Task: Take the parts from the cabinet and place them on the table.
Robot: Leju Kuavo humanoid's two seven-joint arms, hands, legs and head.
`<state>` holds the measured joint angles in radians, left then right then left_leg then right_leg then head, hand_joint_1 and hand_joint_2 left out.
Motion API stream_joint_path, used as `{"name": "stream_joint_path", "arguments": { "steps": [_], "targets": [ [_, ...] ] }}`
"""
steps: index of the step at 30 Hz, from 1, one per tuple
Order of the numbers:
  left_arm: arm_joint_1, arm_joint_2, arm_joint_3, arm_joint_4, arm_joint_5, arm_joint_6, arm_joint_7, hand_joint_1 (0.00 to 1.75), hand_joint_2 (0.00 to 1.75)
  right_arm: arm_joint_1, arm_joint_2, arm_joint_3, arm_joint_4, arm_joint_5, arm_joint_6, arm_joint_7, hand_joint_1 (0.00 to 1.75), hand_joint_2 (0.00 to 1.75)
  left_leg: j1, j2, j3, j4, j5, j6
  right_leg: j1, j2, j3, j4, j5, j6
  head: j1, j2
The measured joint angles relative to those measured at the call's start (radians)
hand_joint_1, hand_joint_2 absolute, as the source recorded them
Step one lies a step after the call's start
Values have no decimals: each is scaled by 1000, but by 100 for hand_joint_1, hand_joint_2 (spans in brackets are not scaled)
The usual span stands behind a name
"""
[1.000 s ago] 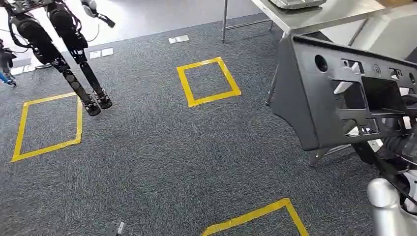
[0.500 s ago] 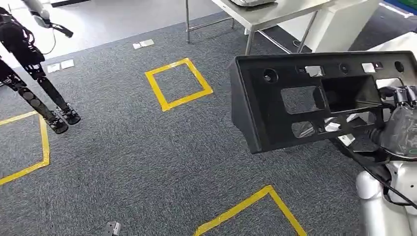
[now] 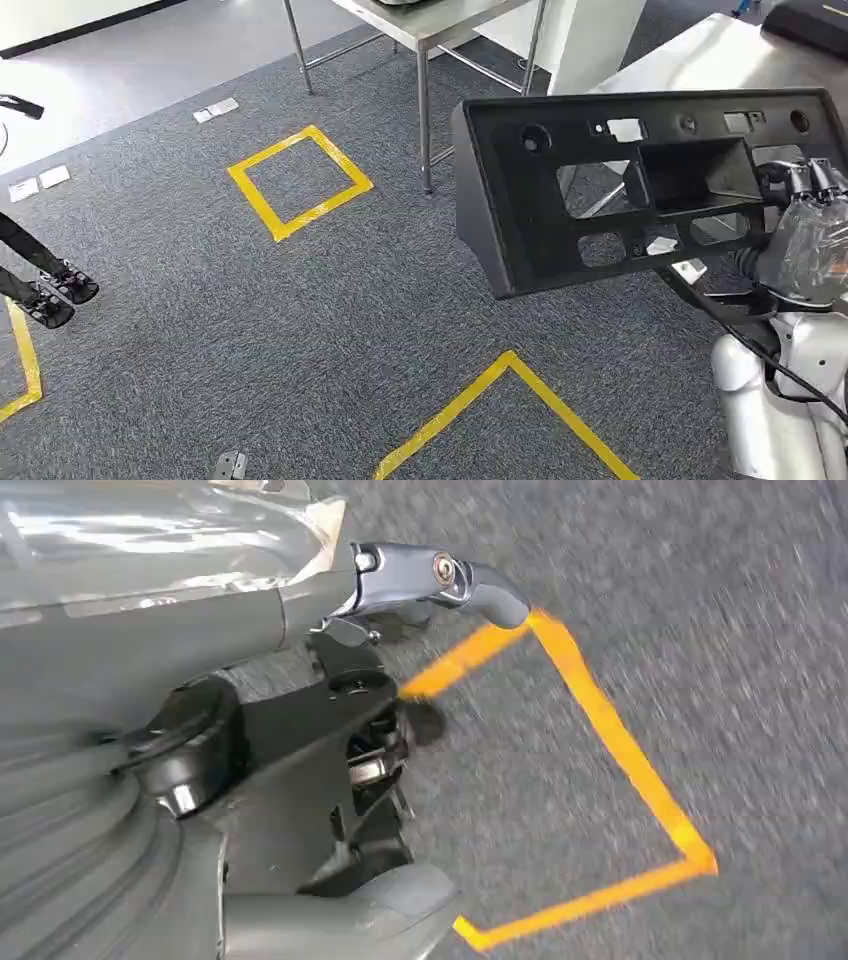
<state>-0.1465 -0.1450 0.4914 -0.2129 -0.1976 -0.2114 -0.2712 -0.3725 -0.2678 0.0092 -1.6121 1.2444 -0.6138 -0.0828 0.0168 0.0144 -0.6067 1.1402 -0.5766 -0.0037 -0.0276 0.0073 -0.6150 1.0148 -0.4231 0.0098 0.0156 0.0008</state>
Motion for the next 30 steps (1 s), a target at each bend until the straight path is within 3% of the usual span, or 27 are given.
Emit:
{"name": "stream_joint_path", "arguments": {
  "steps": [2,3,4,5,6,7,8,9,10,12,13,14,15,17,18,19,20,21,22,23,24,25,27,28,29,30],
  "targets": [
    [6,0,8,0,2,-9,-4,0,175,-7,17,16,3,16,0,8,175,175,0,-14,-84,162,-63,3,9,26,-1,0,1,-5,-2,0],
    [9,0,9,1,5,-13,-5,0,175,-6,21,22,3,24,0,10,175,175,-1,-16,-109,199,-63,8,13,40,-1,0,1,-6,-2,0],
    [10,1,10,1,6,-16,-5,0,175,-7,24,27,5,29,0,13,175,175,-2,-18,-109,183,-39,13,16,51,-1,0,3,-9,-2,0],
    [11,2,13,1,6,-19,-6,0,175,-9,29,30,5,38,0,19,175,175,-5,-21,-87,123,5,22,18,64,0,0,3,-9,-2,0],
    [11,3,15,1,7,-22,-6,0,175,-12,34,35,6,48,0,25,175,175,-8,-30,-46,31,56,31,19,79,0,0,3,-9,-2,0],
    [11,5,17,1,7,-26,-6,0,175,-14,40,39,6,58,0,32,175,175,-10,-63,-3,-58,97,40,18,89,0,0,4,-8,-2,0],
    [11,8,18,1,7,-31,-6,0,175,-13,45,43,6,66,0,38,175,175,-11,-116,20,-109,100,49,18,98,0,1,6,-9,-1,0],
    [13,8,18,1,7,-35,-6,0,175,-12,51,47,6,74,0,43,175,175,-14,-95,25,-115,103,46,23,110,-4,2,7,-6,0,0],
    [13,11,18,1,7,-38,-6,0,175,-9,56,50,6,79,0,47,175,175,-18,-83,25,-113,102,47,18,118,-7,0,10,-1,-2,0],
    [12,10,18,1,7,-40,-6,0,175,-5,61,51,5,84,0,52,175,175,-22,-61,28,-123,109,52,17,140,-14,-6,17,13,-2,0],
    [12,9,18,1,7,-41,-6,0,175,-4,61,52,3,85,0,52,175,175,-10,-45,35,-144,121,54,24,111,-24,7,13,11,0,0],
    [13,10,18,1,7,-42,-6,0,175,-6,62,53,2,87,0,54,175,175,-14,-34,40,-151,123,58,27,48,-44,40,-8,8,0,0],
    [14,11,19,1,7,-41,-6,0,175,-9,66,55,2,88,0,55,175,175,-14,-21,39,-151,125,61,25,21,-72,100,-39,4,6,0],
    [20,11,19,1,7,-42,-3,0,175,-3,72,56,3,96,0,64,175,175,-15,8,38,-151,123,61,15,9,-142,248,-97,6,6,0],
    [23,11,19,1,7,-42,-1,0,175,1,75,56,3,102,1,69,175,175,-15,23,36,-150,123,60,11,7,-164,295,-107,15,8,0],
    [24,10,19,1,6,-42,2,0,175,3,78,57,3,107,2,73,175,175,-14,36,36,-150,122,59,6,4,-160,288,-99,24,7,0],
    [24,10,19,1,4,-42,4,0,175,3,81,57,3,111,3,75,175,175,-13,49,36,-150,120,56,-1,-2,-129,235,-76,37,7,0],
    [24,10,19,1,2,-42,7,0,175,4,86,57,0,114,4,78,175,175,-11,62,38,-149,118,52,-6,-15,-77,143,-42,51,7,0],
    [24,10,19,1,1,-42,11,0,175,5,92,57,-6,117,5,82,175,175,-11,73,40,-144,113,44,-12,-54,-20,41,-11,62,7,0],
    [24,13,19,1,1,-41,11,0,175,5,98,57,-9,121,6,84,175,175,-16,82,40,-138,107,35,-5,-106,1,2,-13,56,10,0],
    [24,12,19,1,1,-41,12,0,175,7,104,57,-12,123,6,84,175,175,-21,92,40,-132,101,27,7,-95,8,-3,-7,51,8,0],
    [24,13,19,1,1,-39,12,0,175,11,110,56,-16,124,8,86,175,175,-22,101,43,-134,99,21,3,-77,4,2,-7,39,6,0],
    [24,12,19,1,1,-39,13,0,175,17,117,55,-23,130,14,87,175,175,-18,126,53,-137,98,18,8,-51,0,1,-5,29,5,0],
    [23,13,20,1,1,-38,13,0,175,18,121,55,-30,132,15,86,175,175,-8,110,51,-133,89,5,-10,-38,5,-2,-1,18,5,0],
    [22,14,21,1,1,-37,13,0,175,18,125,54,-37,132,15,87,175,175,-5,49,45,-108,68,0,-9,-25,5,-2,0,13,1,0],
    [22,13,22,1,1,-37,13,0,175,16,127,54,-38,132,17,87,175,175,-4,11,20,-52,31,0,-9,-18,5,-2,1,4,2,0]
  ]
}}
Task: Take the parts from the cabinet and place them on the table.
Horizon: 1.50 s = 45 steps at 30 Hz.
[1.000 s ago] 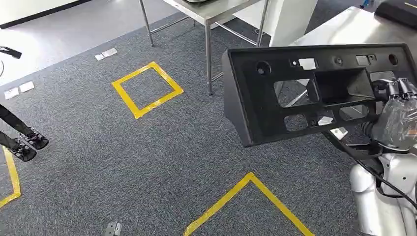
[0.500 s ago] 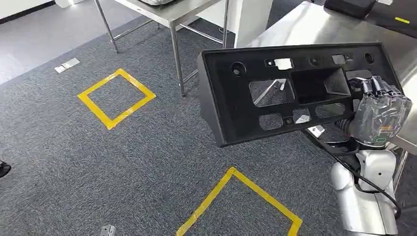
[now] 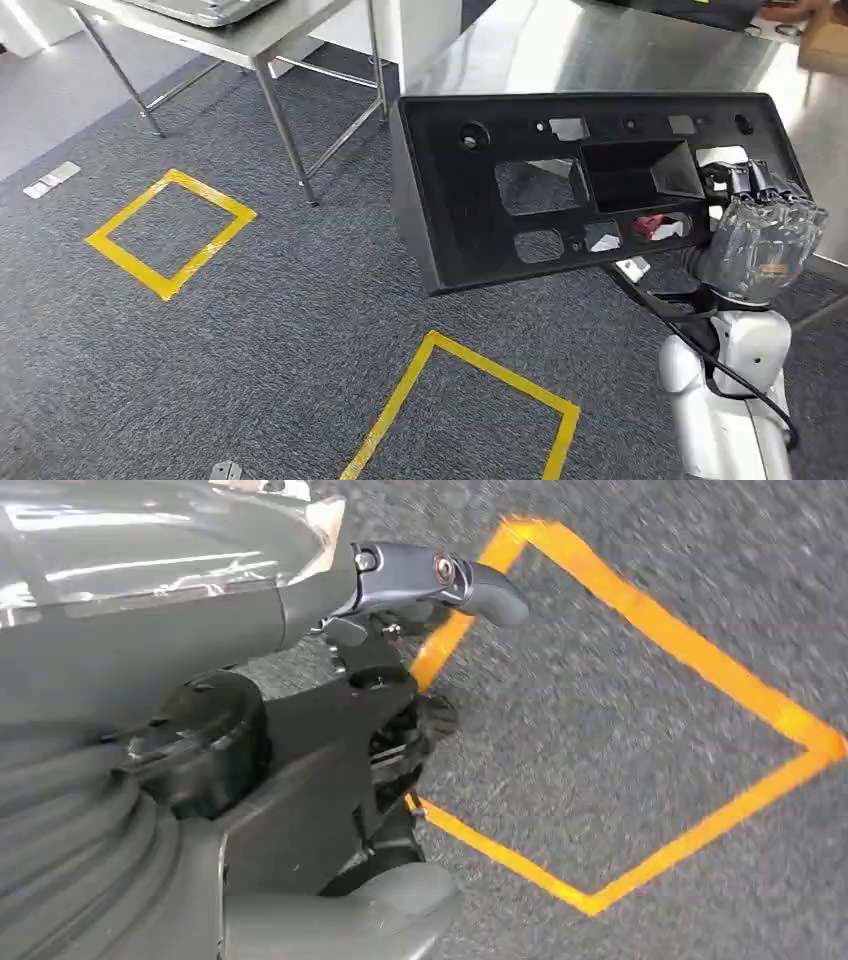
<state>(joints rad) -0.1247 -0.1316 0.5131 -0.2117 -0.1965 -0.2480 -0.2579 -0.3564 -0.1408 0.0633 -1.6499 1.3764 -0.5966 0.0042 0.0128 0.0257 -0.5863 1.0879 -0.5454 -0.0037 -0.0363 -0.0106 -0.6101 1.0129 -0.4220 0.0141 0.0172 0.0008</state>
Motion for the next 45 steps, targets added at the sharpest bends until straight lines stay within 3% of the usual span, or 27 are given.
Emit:
{"name": "stream_joint_path", "arguments": {
  "steps": [1,2,3,4,5,7,8,9,11,13,14,15,16,17,18,19,20,23,24,25,26,27,28,30,35,38,45],
  "targets": [
    [4,0,1,0,0,1,3,0,175,0,5,0,-1,0,4,0,175,175,0,-20,-44,95,-49,-1,3,14,-1,0,0,-8,-4,0],
    [9,0,1,0,1,2,3,0,175,0,10,0,-1,-2,7,0,175,175,0,-24,-85,179,-85,-1,6,28,-3,0,0,-9,-4,0],
    [12,0,2,0,2,5,5,0,175,4,14,0,-1,-4,10,-2,175,175,0,-25,-117,240,-101,0,8,42,-3,0,1,-10,-4,0],
    [14,1,3,1,5,5,6,0,175,7,14,0,-1,-7,11,-4,175,175,0,-26,-128,255,-93,3,10,57,-3,0,2,-12,-3,0],
    [14,2,6,1,7,5,7,0,175,8,15,0,-1,-10,12,-4,175,175,0,-28,-116,222,-63,7,10,70,-3,0,3,-11,-5,0],
    [14,3,11,1,9,5,8,0,175,8,18,0,-2,-12,12,-4,175,175,0,-49,-35,56,27,17,10,98,-2,0,6,-7,-5,0],
    [14,6,12,0,10,5,8,0,175,8,21,0,-3,-13,12,-5,175,175,2,-102,8,-25,56,23,8,109,-2,0,8,-4,-4,0],
    [15,6,13,1,10,3,8,0,175,7,24,0,-4,-13,12,-5,175,175,0,-127,27,-69,55,26,22,122,-8,6,9,0,-5,0],
    [17,8,14,0,10,2,8,0,175,8,26,0,-6,-12,11,-6,175,175,-7,-99,24,-65,57,27,13,142,-14,1,16,11,-3,0],
    [15,6,14,0,10,-2,8,0,175,9,28,0,-12,-8,10,-7,175,175,-9,-74,27,-76,67,44,19,166,-22,-8,25,28,-4,0],
    [12,6,14,0,10,-2,7,0,175,11,27,-1,-15,-5,10,-8,175,175,-5,-63,29,-88,78,52,15,112,-33,11,16,24,-5,0],
    [12,7,15,0,10,-3,5,0,175,9,27,-2,-16,-3,10,-10,175,175,-10,-56,30,-90,80,54,21,57,-50,47,-10,22,-1,0],
    [13,9,16,0,10,-3,4,0,175,7,29,-1,-17,-3,10,-13,175,175,-9,-45,28,-89,80,57,21,33,-78,112,-45,18,3,0],
    [15,8,17,0,10,-4,3,0,175,8,29,-1,-17,-3,10,-14,175,175,-11,-36,27,-89,80,59,19,25,-109,189,-80,13,0,0],
    [17,9,18,0,10,-5,1,0,175,9,30,-1,-17,-3,11,-15,175,175,-12,-27,24,-89,80,59,17,23,-138,254,-105,13,1,0],
    [20,10,18,0,8,-8,0,0,175,9,29,-2,-17,-3,14,-15,175,175,-12,-18,21,-88,80,59,17,23,-156,300,-114,18,2,0],
    [21,10,18,0,7,-13,-2,0,175,9,26,-3,-17,-5,15,-16,175,175,-11,-11,20,-88,81,59,16,22,-143,284,-105,26,2,0],
    [17,9,18,0,-3,-23,-3,0,175,9,2,-16,-17,-34,12,-24,175,175,-10,-3,23,-84,79,55,8,4,6,38,-27,51,2,0],
    [16,10,18,0,-5,-23,-3,0,175,9,-7,-19,-17,-50,9,-28,175,175,-19,-2,19,-79,75,47,16,-2,28,0,-33,41,2,0],
    [15,10,18,0,-6,-24,-3,0,175,10,-12,-21,-17,-58,8,-31,175,175,-19,-1,16,-79,75,43,21,5,29,-4,-28,31,0,0],
    [15,12,18,0,-10,-24,-3,0,175,10,-19,-25,-17,-64,7,-33,175,175,-21,0,15,-76,73,44,15,7,27,-6,-24,29,0,0],
    [15,14,18,0,-11,-24,-2,0,175,13,-21,-27,-17,-67,6,-36,175,175,-21,-1,14,-76,77,63,10,8,28,-5,-23,28,-2,0],
    [15,14,17,0,-11,-24,-2,0,175,14,-24,-29,-17,-68,6,-36,175,175,-20,0,13,-76,78,69,13,9,28,-6,-23,28,0,0],
    [14,14,17,0,-12,-24,-2,0,175,14,-30,-32,-17,-74,5,-39,175,175,-17,0,15,-78,79,68,16,10,27,-5,-23,27,0,0],
    [12,14,14,0,-15,-24,-2,0,175,13,-47,-35,-10,-100,-5,-40,175,175,-12,0,16,-85,84,58,23,10,26,-5,-23,20,-1,0],
    [11,14,14,0,-17,-24,-2,0,175,13,-57,-36,-6,-108,-7,-42,175,175,-9,0,15,-86,85,35,26,10,24,-4,-22,15,0,0],
    [11,14,14,0,-17,-24,-2,0,175,13,-65,-36,-3,-109,-7,-42,175,175,-12,0,14,-86,86,30,27,10,21,-4,-19,12,0,0]
  ]
}}
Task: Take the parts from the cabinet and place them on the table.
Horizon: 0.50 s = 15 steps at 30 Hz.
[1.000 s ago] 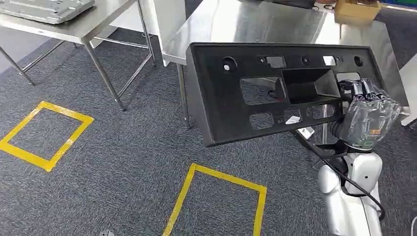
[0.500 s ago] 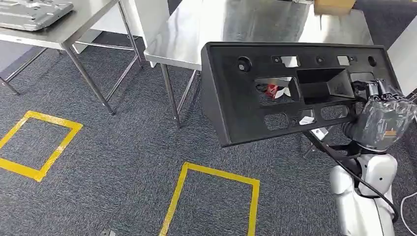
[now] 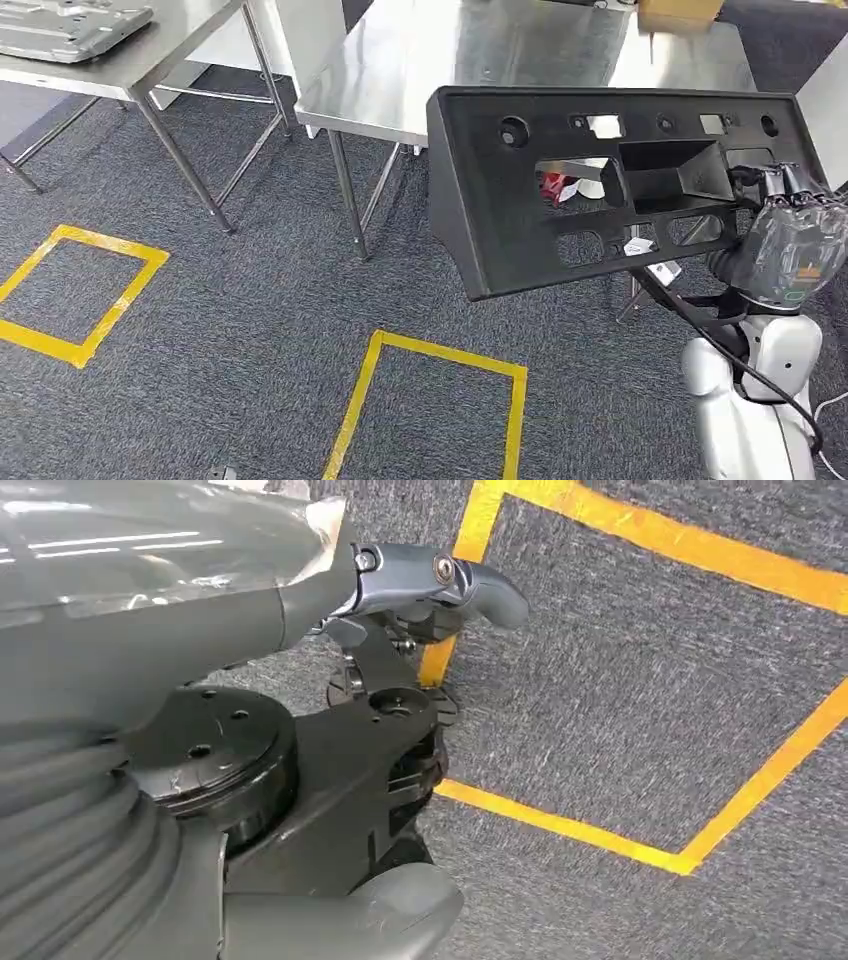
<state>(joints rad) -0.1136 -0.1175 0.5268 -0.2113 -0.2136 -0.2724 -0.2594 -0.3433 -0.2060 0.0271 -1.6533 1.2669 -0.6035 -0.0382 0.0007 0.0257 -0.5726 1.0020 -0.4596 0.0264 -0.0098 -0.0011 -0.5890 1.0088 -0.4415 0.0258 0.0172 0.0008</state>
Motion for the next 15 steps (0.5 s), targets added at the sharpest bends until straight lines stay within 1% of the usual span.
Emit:
{"name": "stream_joint_path", "arguments": {
  "steps": [8,15],
  "targets": [
    [0,0,0,0,-6,0,2,0,175,0,-1,0,1,-5,0,-2,175,175,-7,0,0,1,0,1,-3,0,0,0,0,0,0,0],
    [-1,2,-1,0,-4,-12,3,0,175,-1,-19,1,16,-55,-8,-14,175,175,-9,-1,-1,1,-1,2,-4,0,0,0,0,1,0,0]
  ]
}}
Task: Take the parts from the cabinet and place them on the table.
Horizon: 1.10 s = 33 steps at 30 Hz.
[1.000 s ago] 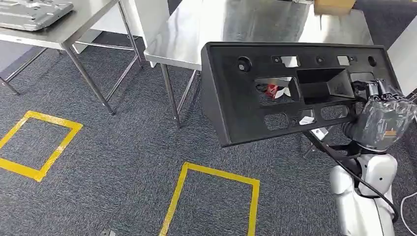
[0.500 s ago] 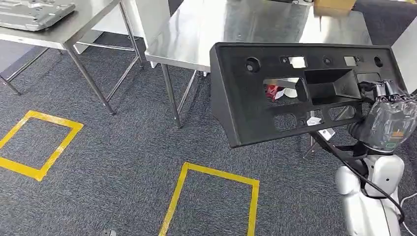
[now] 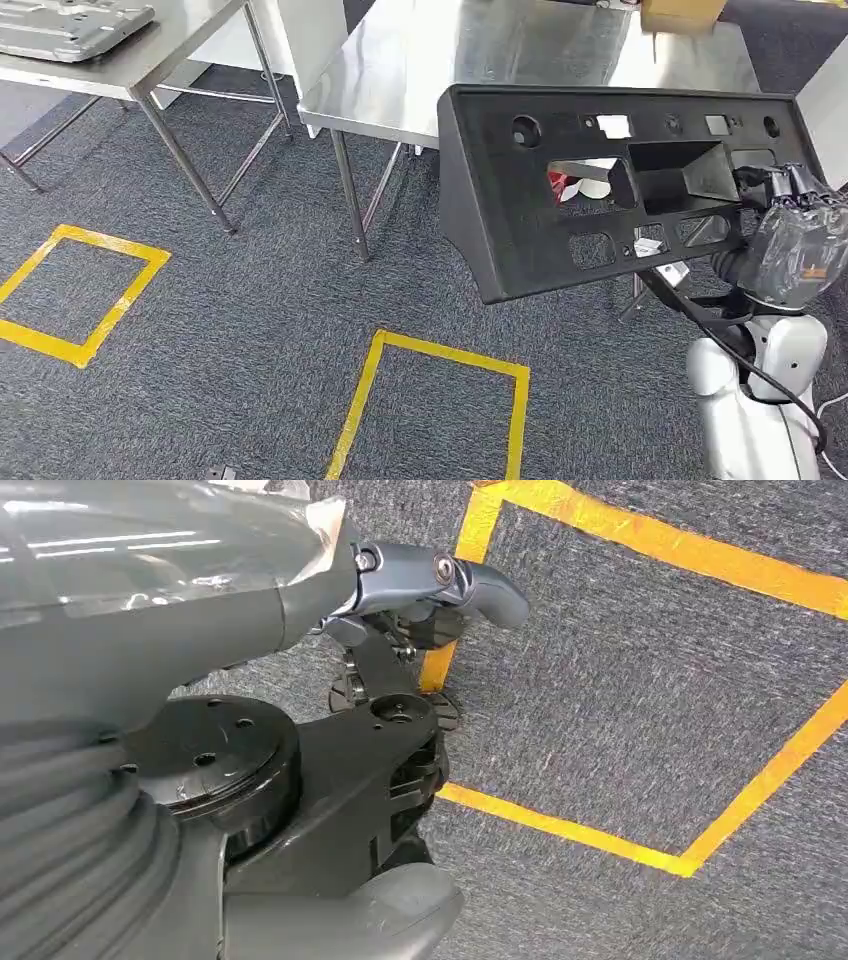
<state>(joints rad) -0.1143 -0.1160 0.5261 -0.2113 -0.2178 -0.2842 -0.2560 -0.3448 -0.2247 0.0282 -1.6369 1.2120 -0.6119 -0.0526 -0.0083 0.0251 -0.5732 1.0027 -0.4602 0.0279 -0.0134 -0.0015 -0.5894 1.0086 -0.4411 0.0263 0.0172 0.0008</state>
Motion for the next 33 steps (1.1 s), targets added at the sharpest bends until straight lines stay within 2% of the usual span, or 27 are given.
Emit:
{"name": "stream_joint_path", "arguments": {
  "steps": [2,4,8,11,13,14,15,16,17,18,19,20,21,23,24,25,26,28,29,30,32,33],
  "targets": [
    [0,1,0,0,0,-6,-3,0,175,-2,-3,1,6,-3,-1,0,175,175,0,0,0,0,0,0,-1,0,0,0,0,0,0,0],
    [0,3,0,0,-2,-15,-6,0,175,-5,-4,2,13,-4,-2,-1,175,175,0,0,-3,4,-2,3,-9,0,1,-1,1,1,-1,0],
    [0,7,-2,0,-11,-29,-7,0,175,-10,-10,5,26,-20,-5,-2,175,175,-1,0,-6,7,-3,5,-10,0,1,0,1,2,0,0],
    [0,9,-3,0,-13,-31,-7,0,175,-10,-13,5,36,-23,-6,-2,175,175,-2,-1,-10,12,-6,12,-12,0,1,-2,4,7,0,0],
    [-2,9,-3,0,-14,-32,-7,0,175,-12,-16,5,37,-23,-6,-3,175,175,-2,0,-6,2,0,21,-10,0,4,-12,9,15,-1,0],
    [-2,6,-3,0,-14,-32,-7,0,175,-13,-21,5,38,-24,-6,-3,175,175,13,5,7,-22,15,29,-3,0,-4,-1,2,16,1,0],
    [-4,5,-3,0,-15,-34,-7,0,175,-14,-23,5,39,-23,-6,-3,175,175,12,4,10,-29,19,34,-4,1,-19,30,-20,11,1,0],
    [-5,6,-3,0,-15,-34,-7,0,175,-16,-26,5,40,-24,-6,-3,175,175,13,5,9,-29,20,36,-5,1,-49,93,-50,4,3,0],
    [-5,6,-3,0,-15,-35,-7,0,175,-15,-30,5,42,-24,-6,-3,175,175,13,5,8,-29,20,36,-6,1,-90,183,-87,2,3,0],
    [-5,5,-3,0,-15,-35,-7,0,175,-14,-30,5,45,-24,-6,-3,175,175,13,5,7,-28,20,36,-8,1,-129,264,-115,4,2,0],
    [-4,5,-3,0,-15,-35,-7,0,175,-12,-30,5,47,-24,-6,-3,175,175,13,5,6,-27,20,35,-9,1,-150,308,-124,9,3,0],
    [-4,4,-3,0,-15,-35,-7,0,175,-10,-30,5,50,-24,-6,-3,175,175,15,5,6,-27,18,33,-14,1,-147,299,-113,19,3,0],
    [-4,3,-3,0,-15,-35,-7,0,175,-11,-31,5,52,-24,-6,-3,175,175,18,5,6,-25,16,28,-20,0,-118,242,-83,33,2,0],
    [-4,2,-3,0,-15,-38,-7,0,175,-13,-32,5,53,-24,-6,-3,175,175,26,3,6,-10,5,11,-35,-9,-16,43,-7,62,3,0],
    [-5,3,-3,0,-15,-39,-7,0,175,-14,-32,5,54,-24,-6,-3,175,175,22,3,3,-1,-2,-1,-34,-14,-1,13,-18,59,3,0],
    [-7,6,-3,0,-14,-40,-7,0,175,-13,-32,6,56,-24,-6,-3,175,175,19,2,-2,7,-7,-8,-25,-1,5,7,-15,43,3,0],
    [-7,6,-3,0,-14,-41,-7,0,175,-14,-32,7,59,-24,-6,-3,175,175,16,2,-2,5,-6,-12,-23,1,2,12,-15,30,1,0],
    [-6,4,-3,0,-13,-42,-7,0,175,-14,-32,8,61,-18,-7,-3,175,175,23,5,-1,4,-6,-14,-25,5,0,15,-18,18,0,0],
    [-7,4,-3,0,-13,-43,-7,0,175,-16,-32,8,61,-16,-7,-3,175,175,29,5,-1,6,-13,-20,-26,8,6,13,-19,7,0,0],
    [-8,4,-3,0,-13,-43,-7,0,175,-18,-32,8,61,-16,-8,-3,175,175,31,-2,-5,27,-24,-22,-25,9,11,13,-22,1,-1,0],
    [-9,2,-3,0,-16,-44,-7,0,175,-21,-32,8,61,-15,-8,-3,175,175,30,-15,-86,181,-88,-24,-19,10,18,13,-29,-11,-5,0],
    [-8,2,-3,0,-17,-44,-7,0,175,-21,-32,9,61,-15,-8,-3,175,175,30,-17,-123,243,-110,-24,-16,10,19,13,-32,-16,-4,0]
  ]
}}
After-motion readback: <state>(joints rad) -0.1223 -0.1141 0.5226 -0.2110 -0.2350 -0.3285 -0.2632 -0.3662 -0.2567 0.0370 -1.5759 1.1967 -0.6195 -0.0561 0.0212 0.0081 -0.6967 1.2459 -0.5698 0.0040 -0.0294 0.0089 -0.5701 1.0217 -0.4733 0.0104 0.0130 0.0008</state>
